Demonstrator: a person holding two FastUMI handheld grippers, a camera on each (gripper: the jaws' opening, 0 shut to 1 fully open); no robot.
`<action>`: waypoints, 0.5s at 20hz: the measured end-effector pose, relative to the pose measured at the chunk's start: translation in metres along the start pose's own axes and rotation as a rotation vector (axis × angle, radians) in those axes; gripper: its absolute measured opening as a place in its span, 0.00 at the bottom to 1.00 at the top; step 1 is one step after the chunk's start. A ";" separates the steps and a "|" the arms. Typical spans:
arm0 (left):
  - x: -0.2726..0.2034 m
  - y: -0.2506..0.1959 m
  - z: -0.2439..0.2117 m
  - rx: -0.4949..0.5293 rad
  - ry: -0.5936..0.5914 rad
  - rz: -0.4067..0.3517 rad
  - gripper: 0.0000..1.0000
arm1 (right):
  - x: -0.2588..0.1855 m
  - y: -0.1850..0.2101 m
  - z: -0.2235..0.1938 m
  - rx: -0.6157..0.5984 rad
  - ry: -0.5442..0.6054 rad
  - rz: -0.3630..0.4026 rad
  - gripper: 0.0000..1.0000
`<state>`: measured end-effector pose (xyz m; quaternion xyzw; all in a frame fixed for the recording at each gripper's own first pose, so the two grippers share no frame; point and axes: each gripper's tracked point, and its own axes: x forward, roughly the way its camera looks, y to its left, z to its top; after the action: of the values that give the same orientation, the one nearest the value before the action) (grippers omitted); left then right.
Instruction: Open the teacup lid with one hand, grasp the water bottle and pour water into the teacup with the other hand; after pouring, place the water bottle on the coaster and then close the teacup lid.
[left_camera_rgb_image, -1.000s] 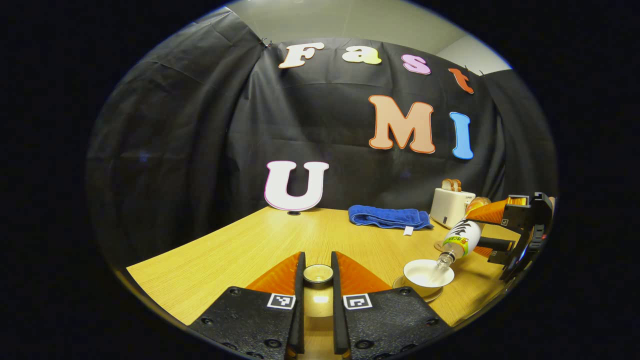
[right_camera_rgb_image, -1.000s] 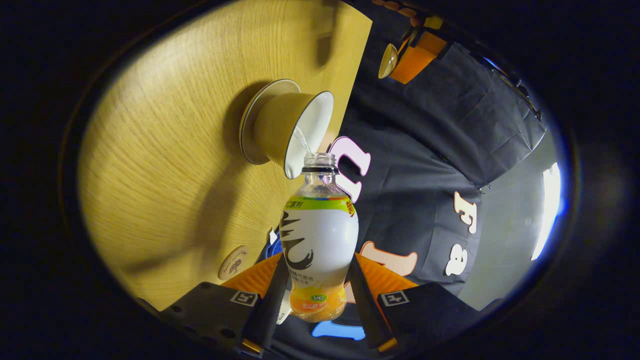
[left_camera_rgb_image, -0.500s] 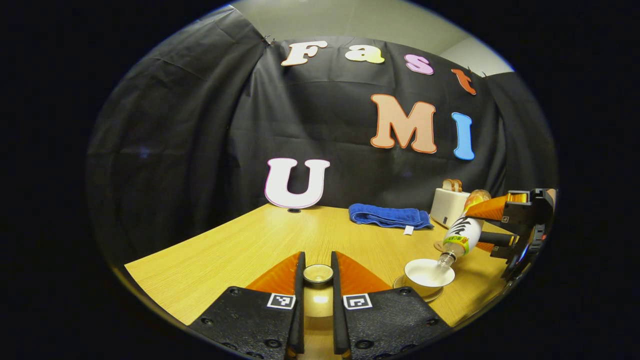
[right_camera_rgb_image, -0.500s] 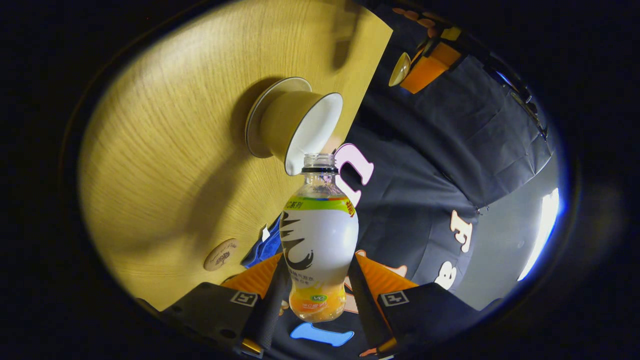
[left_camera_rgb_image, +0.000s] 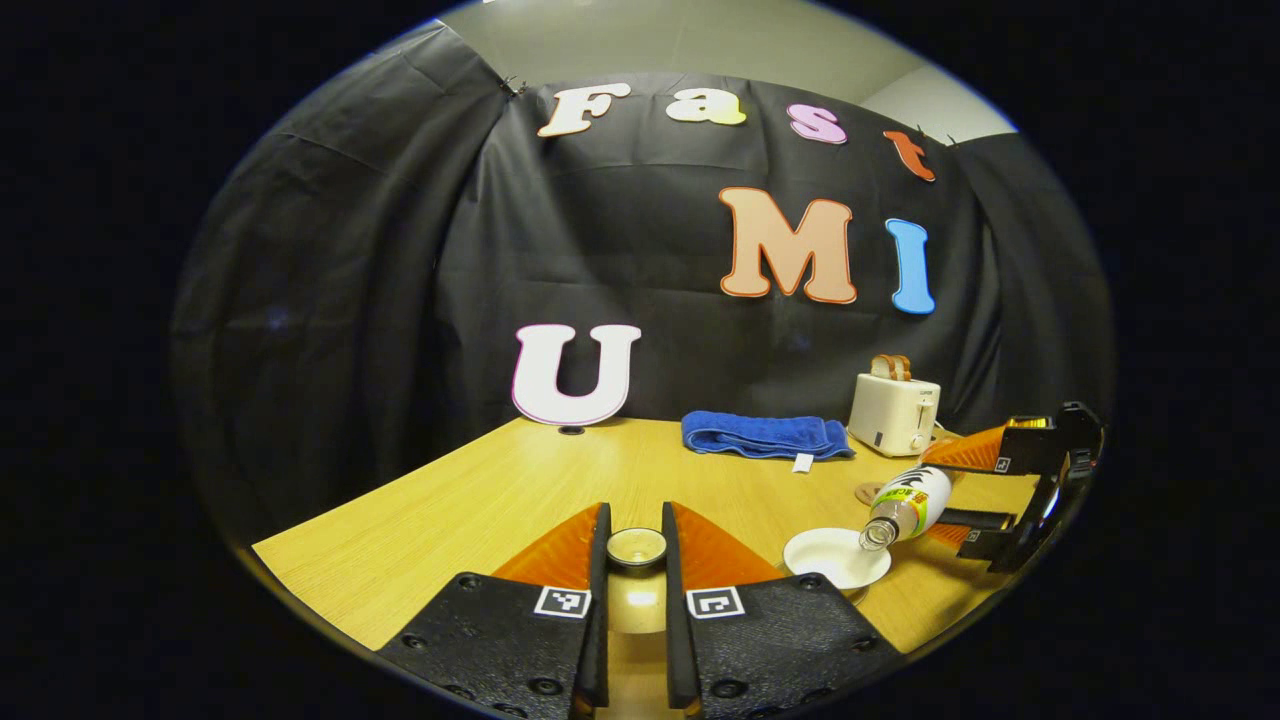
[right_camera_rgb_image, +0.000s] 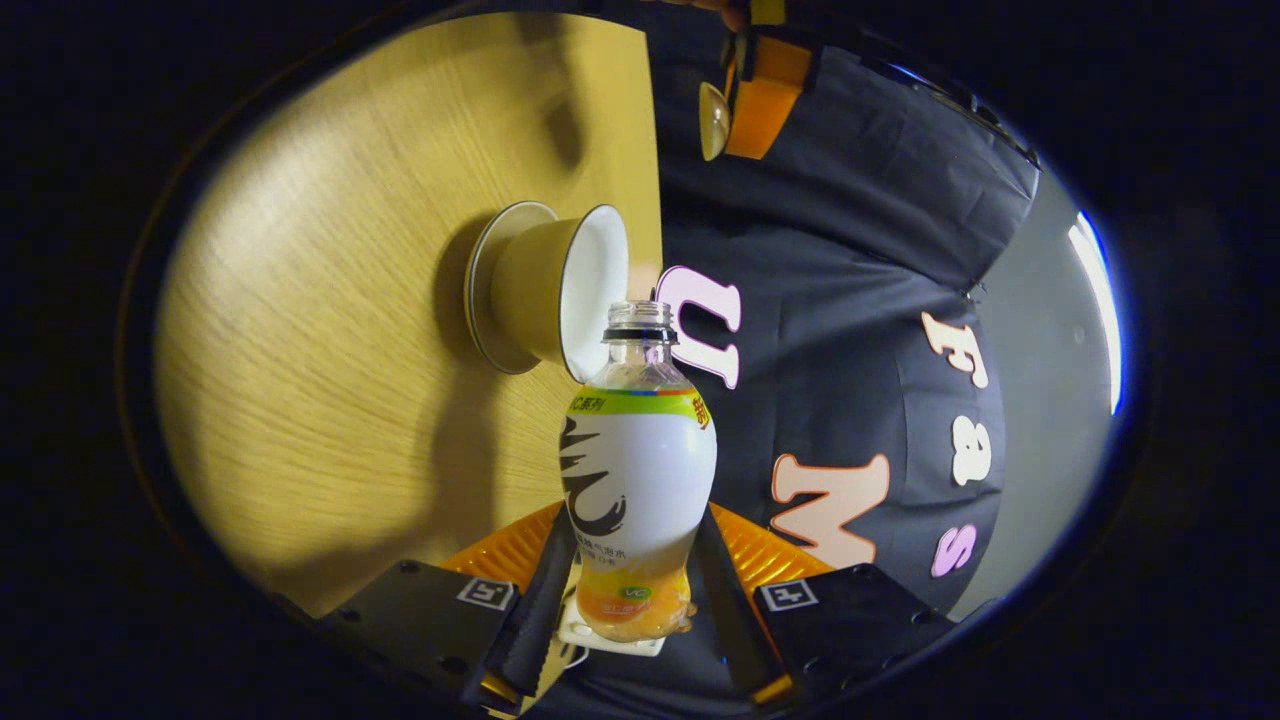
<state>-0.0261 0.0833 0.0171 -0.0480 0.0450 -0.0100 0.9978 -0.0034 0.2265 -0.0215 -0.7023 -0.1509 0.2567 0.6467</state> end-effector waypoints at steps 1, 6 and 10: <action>0.001 -0.005 0.001 -0.004 -0.001 -0.011 0.20 | -0.003 0.001 0.000 0.081 0.003 0.004 0.72; 0.008 -0.034 0.001 0.011 0.003 -0.062 0.20 | -0.011 -0.004 0.000 0.567 0.016 0.035 0.74; 0.014 -0.062 0.000 0.008 0.013 -0.122 0.19 | -0.001 -0.027 -0.014 0.821 0.015 -0.001 0.72</action>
<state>-0.0136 0.0210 0.0214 -0.0465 0.0485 -0.0714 0.9952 0.0068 0.2173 0.0054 -0.3877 -0.0314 0.2899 0.8745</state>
